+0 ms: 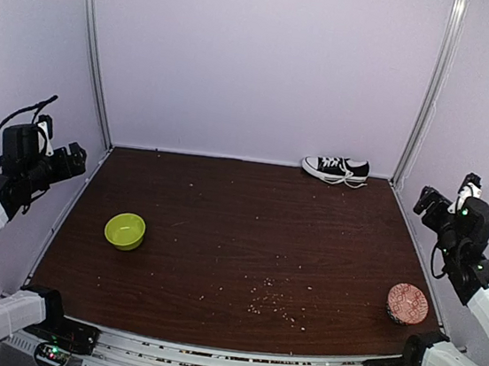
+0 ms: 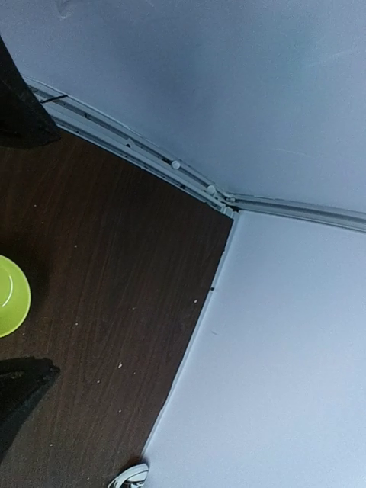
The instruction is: Tie the shoes
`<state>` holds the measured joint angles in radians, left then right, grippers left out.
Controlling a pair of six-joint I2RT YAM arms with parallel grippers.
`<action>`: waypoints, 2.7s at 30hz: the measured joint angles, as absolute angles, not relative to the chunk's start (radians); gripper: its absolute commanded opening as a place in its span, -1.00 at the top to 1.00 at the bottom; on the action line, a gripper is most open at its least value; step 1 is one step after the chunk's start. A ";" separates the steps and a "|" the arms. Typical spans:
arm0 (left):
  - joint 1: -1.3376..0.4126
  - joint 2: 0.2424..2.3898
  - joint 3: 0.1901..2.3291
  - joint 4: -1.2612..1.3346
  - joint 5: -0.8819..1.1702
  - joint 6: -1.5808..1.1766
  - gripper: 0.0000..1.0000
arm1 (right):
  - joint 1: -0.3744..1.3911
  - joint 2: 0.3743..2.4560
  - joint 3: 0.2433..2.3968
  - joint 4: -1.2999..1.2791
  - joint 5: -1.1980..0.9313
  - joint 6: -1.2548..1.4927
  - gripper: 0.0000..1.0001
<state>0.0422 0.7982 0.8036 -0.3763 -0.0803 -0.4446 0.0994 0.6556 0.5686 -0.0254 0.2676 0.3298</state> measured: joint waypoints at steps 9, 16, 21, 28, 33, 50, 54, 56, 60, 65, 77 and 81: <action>0.042 0.885 1.107 -0.596 0.010 -0.346 -0.96 | 0.246 0.985 0.815 -0.156 0.244 0.354 -0.99; 0.042 0.887 1.116 -0.593 0.043 -0.238 -0.96 | 0.313 1.419 1.129 -0.248 0.237 0.394 -0.95; 0.042 0.900 1.086 -0.601 0.058 -0.204 -0.96 | 0.312 1.711 1.338 -0.307 0.228 0.430 -0.87; 0.065 0.902 1.069 -0.605 0.077 -0.199 -0.96 | 0.288 2.078 1.771 -0.450 0.215 0.470 -0.71; 0.075 0.892 1.055 -0.604 0.084 -0.202 -0.96 | 0.266 2.261 2.009 -0.545 0.217 0.529 -0.64; 0.105 0.903 1.042 -0.602 0.102 -0.239 -0.96 | 0.137 2.521 2.244 -0.517 0.100 0.847 -0.51; 0.117 0.917 1.042 -0.601 0.117 -0.245 -0.96 | 0.104 2.566 2.262 -0.440 0.033 0.914 -0.47; 0.123 0.924 1.042 -0.601 0.123 -0.248 -0.96 | 0.090 2.591 2.278 -0.402 -0.001 0.940 -0.47; 0.137 0.939 1.042 -0.600 0.142 -0.256 -0.96 | 0.075 2.628 2.294 -0.336 -0.057 0.995 -0.39; 0.152 0.957 1.042 -0.600 0.168 -0.263 -0.96 | 0.069 2.646 2.312 -0.294 -0.099 1.049 -0.22; 0.170 0.966 1.042 -0.600 0.189 -0.272 -0.96 | 0.067 2.701 2.372 -0.187 -0.195 1.164 0.78; 0.173 0.966 1.042 -0.600 0.189 -0.272 -0.96 | 0.067 2.708 2.350 -0.133 -0.245 1.172 1.00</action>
